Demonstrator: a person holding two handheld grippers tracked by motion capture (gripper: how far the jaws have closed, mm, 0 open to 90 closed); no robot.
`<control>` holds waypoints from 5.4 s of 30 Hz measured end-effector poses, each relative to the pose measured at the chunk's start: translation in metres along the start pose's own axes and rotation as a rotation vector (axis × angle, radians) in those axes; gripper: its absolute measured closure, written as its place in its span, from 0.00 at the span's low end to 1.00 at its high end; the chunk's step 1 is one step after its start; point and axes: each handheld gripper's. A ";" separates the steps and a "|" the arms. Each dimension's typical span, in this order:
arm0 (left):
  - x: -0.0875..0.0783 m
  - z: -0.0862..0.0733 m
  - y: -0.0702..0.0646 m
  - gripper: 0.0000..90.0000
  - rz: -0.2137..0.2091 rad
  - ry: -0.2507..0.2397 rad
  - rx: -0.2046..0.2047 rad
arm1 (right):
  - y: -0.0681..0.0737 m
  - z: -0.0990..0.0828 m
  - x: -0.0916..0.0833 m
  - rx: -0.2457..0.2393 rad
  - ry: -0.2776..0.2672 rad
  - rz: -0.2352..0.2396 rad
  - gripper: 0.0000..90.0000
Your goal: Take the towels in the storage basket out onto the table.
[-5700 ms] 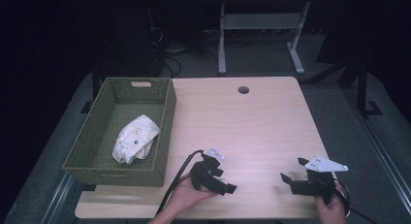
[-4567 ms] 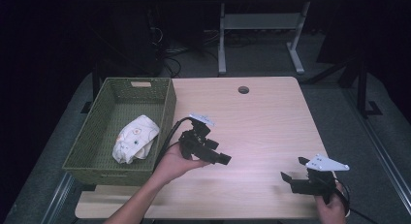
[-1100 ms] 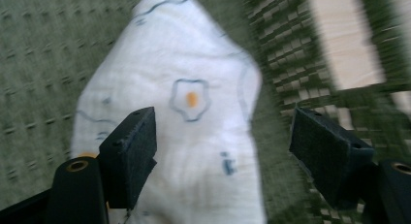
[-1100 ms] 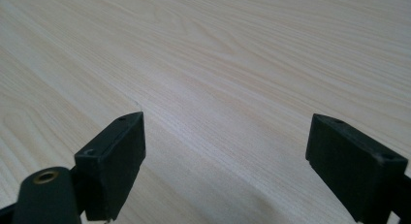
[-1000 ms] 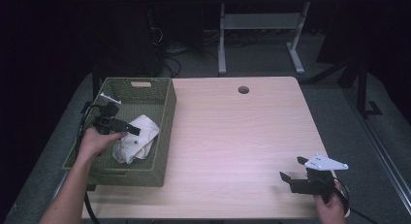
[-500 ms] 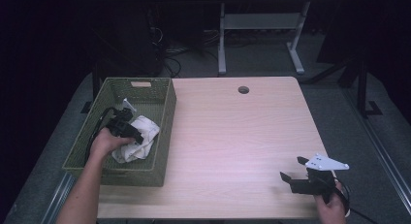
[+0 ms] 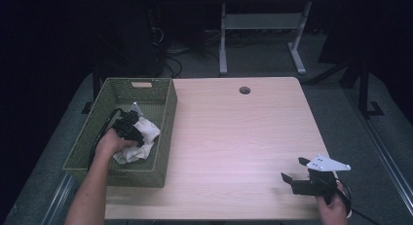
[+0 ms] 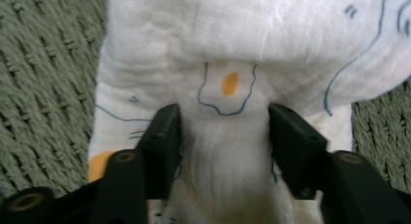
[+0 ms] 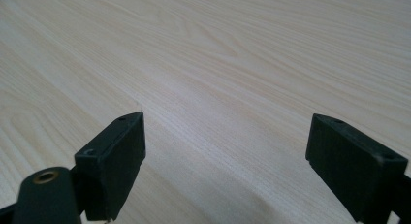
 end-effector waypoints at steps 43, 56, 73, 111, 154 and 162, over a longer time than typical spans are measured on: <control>-0.032 -0.010 0.020 0.85 -0.041 -0.117 -0.033 | -0.004 -0.002 0.000 0.005 0.000 -0.009 0.15; -0.068 -0.025 0.038 0.85 -0.172 -0.265 -0.082 | -0.006 -0.003 -0.001 0.010 -0.003 -0.019 0.15; -0.093 -0.047 0.055 0.85 -0.346 -0.400 -0.155 | -0.004 -0.002 -0.003 0.011 -0.013 -0.025 0.15; -0.124 -0.060 0.060 0.85 -0.428 -0.489 -0.144 | -0.004 0.000 -0.005 0.020 -0.024 -0.034 0.15; -0.175 -0.033 0.016 0.85 -0.500 -0.580 -0.031 | -0.004 0.001 -0.009 0.024 -0.047 -0.037 0.15; -0.177 -0.020 -0.004 0.85 -0.515 -0.575 0.005 | -0.005 0.001 -0.012 0.030 -0.054 -0.046 0.15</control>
Point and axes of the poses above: each handheld gripper's, and its own axes: x roughly forward along the jaws, z roughly out of its top, y roughly to its left, and after that the axes turned 13 degrees about z, right-handed
